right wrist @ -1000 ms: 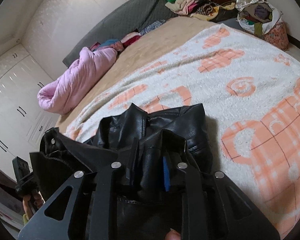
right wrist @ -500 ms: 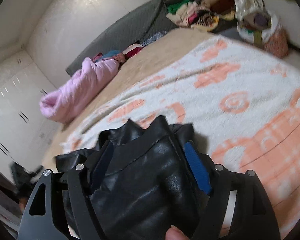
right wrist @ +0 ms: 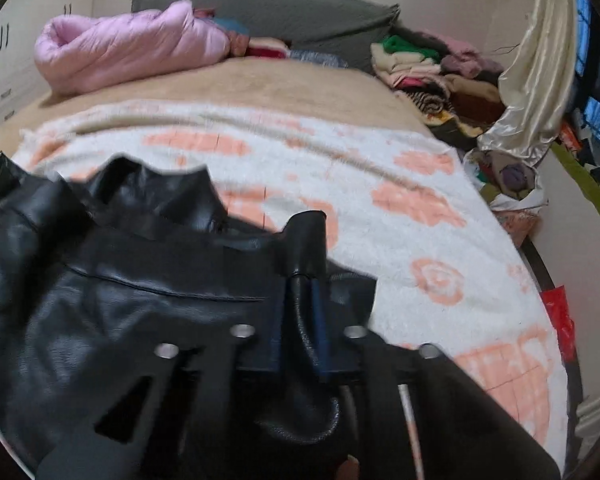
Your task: Fold large clothes
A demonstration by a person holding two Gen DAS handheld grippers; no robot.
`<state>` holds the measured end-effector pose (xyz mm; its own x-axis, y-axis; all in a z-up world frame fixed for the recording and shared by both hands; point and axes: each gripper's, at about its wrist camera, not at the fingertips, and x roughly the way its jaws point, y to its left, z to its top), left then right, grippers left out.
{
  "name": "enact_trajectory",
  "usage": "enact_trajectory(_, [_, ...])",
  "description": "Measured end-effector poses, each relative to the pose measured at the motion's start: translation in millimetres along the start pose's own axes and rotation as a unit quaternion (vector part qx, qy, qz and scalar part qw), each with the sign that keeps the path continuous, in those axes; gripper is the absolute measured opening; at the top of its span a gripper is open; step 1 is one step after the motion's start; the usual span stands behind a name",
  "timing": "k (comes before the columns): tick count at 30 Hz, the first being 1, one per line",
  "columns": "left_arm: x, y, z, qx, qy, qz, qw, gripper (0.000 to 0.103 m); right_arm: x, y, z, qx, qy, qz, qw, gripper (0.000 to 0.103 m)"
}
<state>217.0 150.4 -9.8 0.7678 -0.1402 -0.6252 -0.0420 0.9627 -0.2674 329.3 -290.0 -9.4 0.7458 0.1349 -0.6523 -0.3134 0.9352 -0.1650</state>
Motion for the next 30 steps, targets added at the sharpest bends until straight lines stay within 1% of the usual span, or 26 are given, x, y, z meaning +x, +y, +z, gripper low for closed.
enact_trajectory(1, [-7.1, -0.5, 4.5, 0.0, -0.015, -0.004, 0.9999, 0.005, -10.2, -8.4, 4.6, 0.02, -0.023, -0.002, 1.0, 0.008])
enact_trajectory(2, [-14.3, -0.9, 11.0, -0.001, -0.03, -0.012, 0.9995, 0.004, -16.1, -13.7, 8.0, 0.034, -0.036, -0.002, 0.999, 0.008])
enact_trajectory(3, [-17.8, -1.0, 15.9, -0.004, -0.038, -0.02, 0.9991, 0.004, -24.6, -25.5, 11.9, 0.063, -0.056, 0.012, 0.996, 0.008])
enact_trajectory(5, [-17.2, -6.4, 23.4, 0.001, -0.045, -0.013, 0.9989, 0.004, -31.0, -42.1, 15.3, 0.104, -0.079, 0.02, 0.991, 0.008])
enact_trajectory(6, [-13.6, -7.5, 25.9, 0.002, -0.045, -0.008, 0.9989, 0.004, -30.3, -45.1, 15.9, 0.11, -0.08, 0.019, 0.99, 0.008])
enact_trajectory(8, [-5.3, -6.9, 27.8, -0.004, -0.036, -0.006, 0.9993, 0.004, -19.0, -48.0, 13.3, 0.119, -0.073, 0.019, 0.99, 0.008])
enact_trajectory(10, [8.2, -2.3, 26.5, -0.011, -0.017, -0.004, 0.9998, 0.005, -5.8, -45.9, 12.0, 0.12, -0.059, 0.014, 0.991, 0.008])
enact_trajectory(11, [13.0, -0.3, 25.1, -0.014, -0.011, -0.005, 0.9998, 0.006, 2.6, -42.9, 9.5, 0.113, -0.048, 0.002, 0.992, 0.008])
enact_trajectory(14, [22.5, 1.7, 20.2, -0.012, 0.003, 0.005, 0.9999, 0.007, 11.1, -34.0, 6.8, 0.097, -0.036, -0.016, 0.995, 0.009])
enact_trajectory(19, [35.2, 5.2, 12.7, -0.002, 0.018, 0.027, 0.9995, 0.014, 25.0, -31.1, 1.3, 0.095, -0.018, -0.029, 0.995, 0.014])
enact_trajectory(21, [41.3, 6.9, 8.9, 0.0, 0.029, 0.036, 0.9989, 0.019, 31.3, -30.7, -2.6, 0.096, -0.008, -0.032, 0.995, 0.017])
enact_trajectory(24, [45.8, 9.1, 6.2, -0.003, 0.037, 0.039, 0.9986, 0.021, 36.5, -31.7, -5.1, 0.098, 0.006, -0.032, 0.995, 0.019])
enact_trajectory(25, [46.7, 9.5, 5.7, -0.002, 0.039, 0.041, 0.9984, 0.022, 37.8, -33.0, -5.7, 0.101, 0.009, -0.031, 0.994, 0.023])
enact_trajectory(26, [46.7, 10.1, 5.5, -0.002, 0.039, 0.041, 0.9984, 0.023, 39.6, -35.5, -6.9, 0.107, 0.015, -0.031, 0.994, 0.029])
enact_trajectory(28, [46.2, 10.2, 5.4, -0.004, 0.038, 0.04, 0.9984, 0.025, 42.1, -40.5, -10.5, 0.121, 0.025, -0.025, 0.992, 0.034])
enact_trajectory(30, [46.0, 10.8, 5.5, -0.004, 0.038, 0.048, 0.9981, 0.036, 41.8, -43.8, -11.7, 0.129, 0.027, -0.021, 0.991, 0.036])
